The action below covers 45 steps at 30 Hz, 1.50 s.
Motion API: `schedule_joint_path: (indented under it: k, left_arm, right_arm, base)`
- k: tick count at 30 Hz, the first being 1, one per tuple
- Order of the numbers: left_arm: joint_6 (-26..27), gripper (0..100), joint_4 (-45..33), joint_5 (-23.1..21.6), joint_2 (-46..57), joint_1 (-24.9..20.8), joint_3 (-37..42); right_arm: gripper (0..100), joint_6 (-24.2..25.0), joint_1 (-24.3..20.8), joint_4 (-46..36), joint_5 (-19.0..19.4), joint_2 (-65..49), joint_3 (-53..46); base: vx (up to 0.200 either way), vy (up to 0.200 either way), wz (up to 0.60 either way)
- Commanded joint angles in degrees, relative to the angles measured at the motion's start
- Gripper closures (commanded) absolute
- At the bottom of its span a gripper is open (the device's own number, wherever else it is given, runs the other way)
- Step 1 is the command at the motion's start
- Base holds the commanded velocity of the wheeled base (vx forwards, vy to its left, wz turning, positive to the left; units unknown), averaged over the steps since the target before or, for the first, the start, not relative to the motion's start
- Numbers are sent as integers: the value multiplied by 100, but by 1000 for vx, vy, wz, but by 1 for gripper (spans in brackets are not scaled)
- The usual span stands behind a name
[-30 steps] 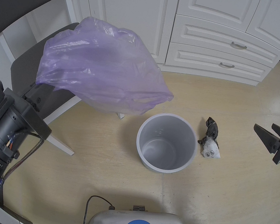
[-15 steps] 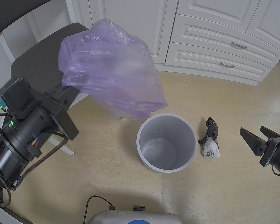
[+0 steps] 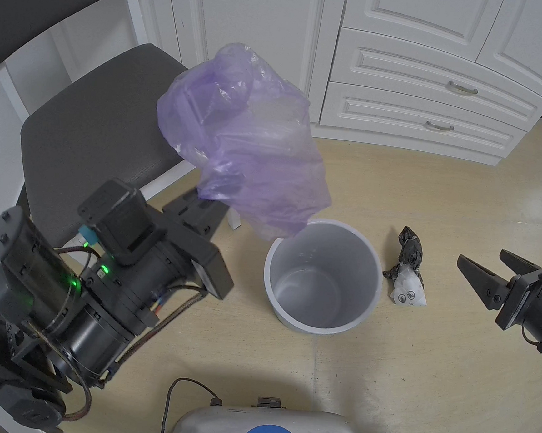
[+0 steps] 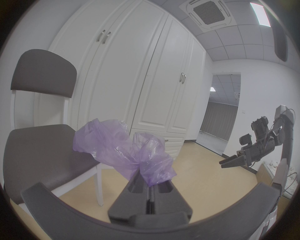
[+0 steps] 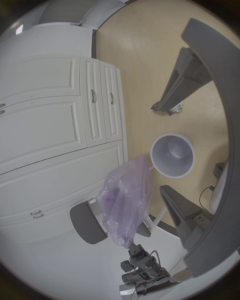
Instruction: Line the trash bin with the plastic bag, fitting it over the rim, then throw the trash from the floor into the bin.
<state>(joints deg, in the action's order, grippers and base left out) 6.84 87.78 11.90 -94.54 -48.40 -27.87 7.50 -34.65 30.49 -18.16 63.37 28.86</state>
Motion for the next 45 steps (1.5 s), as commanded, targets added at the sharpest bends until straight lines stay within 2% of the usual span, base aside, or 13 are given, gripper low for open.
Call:
schedule_joint_path:
  k: [1, 3, 4, 11, 16, 24, 30, 34, 38, 43, 45]
  left_arm:
    - [10, 100, 11, 14, -223, -161, 27]
    - [2, 100, 11, 14, -179, -223, 36]
    - [-16, 100, 11, 23, -135, -416, 45]
    - [-174, 100, 11, 14, -82, -970, 168]
    - [-324, 100, 11, 6, 14, -1154, 168]
    - [-271, 100, 2, -21, 691, -1673, 317]
    - [-253, 100, 11, -30, 709, -1691, 343]
    - [-157, 100, 11, -21, 797, -1919, 396]
    - [-121, 100, 11, -12, 823, -1937, 396]
    - [-174, 100, 2, -3, 726, -1840, 352]
    - [-244, 100, 2, -12, 665, -1655, 343]
  right_arm:
    - [0, -3, -51, 1, -3, 88, -3]
    - [0, -3, -60, 1, -3, 115, -11]
    - [0, -3, -69, -8, -3, 141, -29]
    - [0, -11, -130, -25, -3, 150, -64]
    - [0, -20, -130, -17, -3, 141, -91]
    - [0, -91, -130, -8, -12, 132, -126]
    - [0, -99, -130, -8, -12, 97, -117]
    - [0, -108, -130, -17, -3, 18, -117]
    - [0, -99, -130, -25, -3, 88, -143]
    - [0, -99, -130, -17, -21, 62, -161]
    - [0, -152, -130, -105, -3, -193, -117]
  base:
    - [0, 0, 0]
    - [0, 0, 0]
    - [0, 0, 0]
    - [0, 0, 0]
    - [0, 0, 0]
    - [0, 0, 0]
    - [0, 0, 0]
    - [0, 0, 0]
    - [0, 0, 0]
    - [0, 0, 0]
    - [0, 0, 0]
